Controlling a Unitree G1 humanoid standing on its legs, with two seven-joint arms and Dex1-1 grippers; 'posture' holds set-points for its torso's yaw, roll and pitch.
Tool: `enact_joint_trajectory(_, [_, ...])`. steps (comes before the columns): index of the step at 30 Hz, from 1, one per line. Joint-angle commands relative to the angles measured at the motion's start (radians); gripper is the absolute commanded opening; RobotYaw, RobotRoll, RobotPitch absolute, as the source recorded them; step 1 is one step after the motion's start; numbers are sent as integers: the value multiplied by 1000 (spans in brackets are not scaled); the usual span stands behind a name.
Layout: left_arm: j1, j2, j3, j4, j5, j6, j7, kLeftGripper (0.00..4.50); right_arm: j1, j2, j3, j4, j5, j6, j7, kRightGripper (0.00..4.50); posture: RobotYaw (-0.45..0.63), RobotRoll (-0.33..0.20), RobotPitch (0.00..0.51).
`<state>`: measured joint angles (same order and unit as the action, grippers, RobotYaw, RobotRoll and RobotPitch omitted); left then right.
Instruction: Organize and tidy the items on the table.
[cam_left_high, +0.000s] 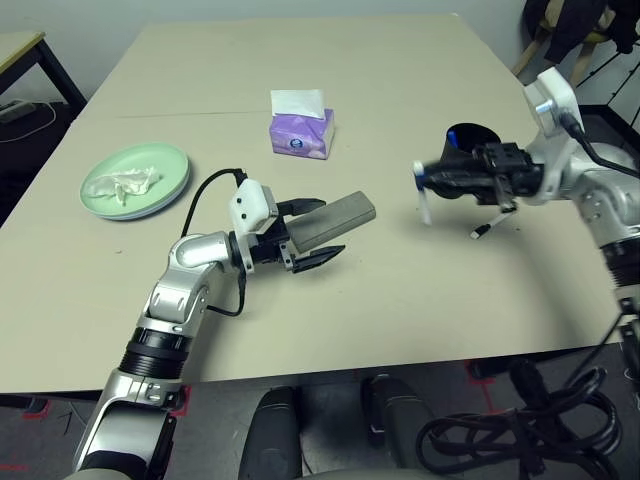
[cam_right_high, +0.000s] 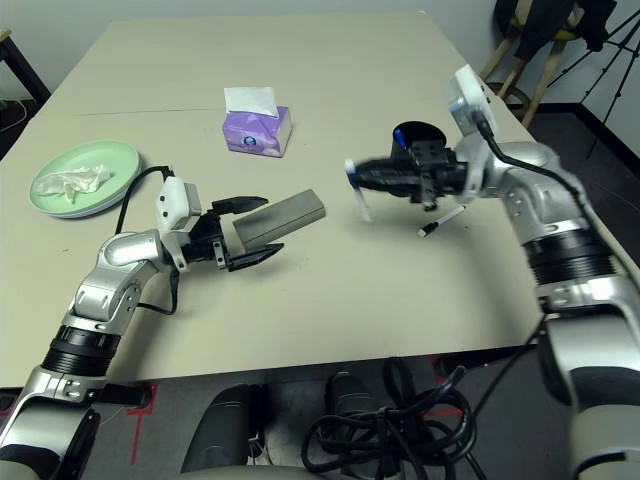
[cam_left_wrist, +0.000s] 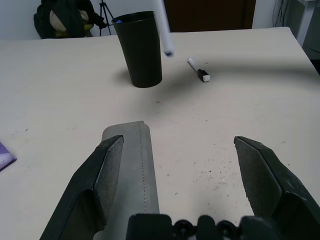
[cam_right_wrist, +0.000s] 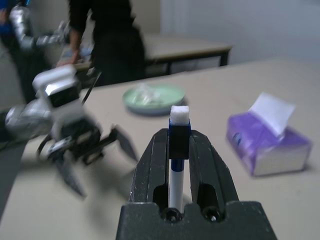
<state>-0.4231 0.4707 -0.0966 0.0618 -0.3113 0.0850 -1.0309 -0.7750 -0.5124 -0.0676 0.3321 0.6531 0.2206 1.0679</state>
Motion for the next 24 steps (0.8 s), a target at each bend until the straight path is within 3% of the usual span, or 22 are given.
enact_joint_trajectory(1, [-8, 2, -8, 20, 11, -8, -7, 4500, 23, 61, -85, -37, -24, -51, -159, 399, 51, 0, 106])
enact_joint_trajectory(6, [-14, 5, -8, 25, 12, -10, -10, 4500, -41, 101, -159, 11, -95, -54, -415, 399, 48, 0, 101])
enact_joint_trajectory(15, [-22, 4, -8, 39, 15, -19, -9, 4500, -98, 49, -176, 45, -153, 149, -607, 399, 46, 0, 97])
enact_joint_trajectory(24, [-24, 1, -11, 40, 15, -21, -8, 4500, -117, 24, -146, 15, -211, 220, -627, 399, 44, 0, 94])
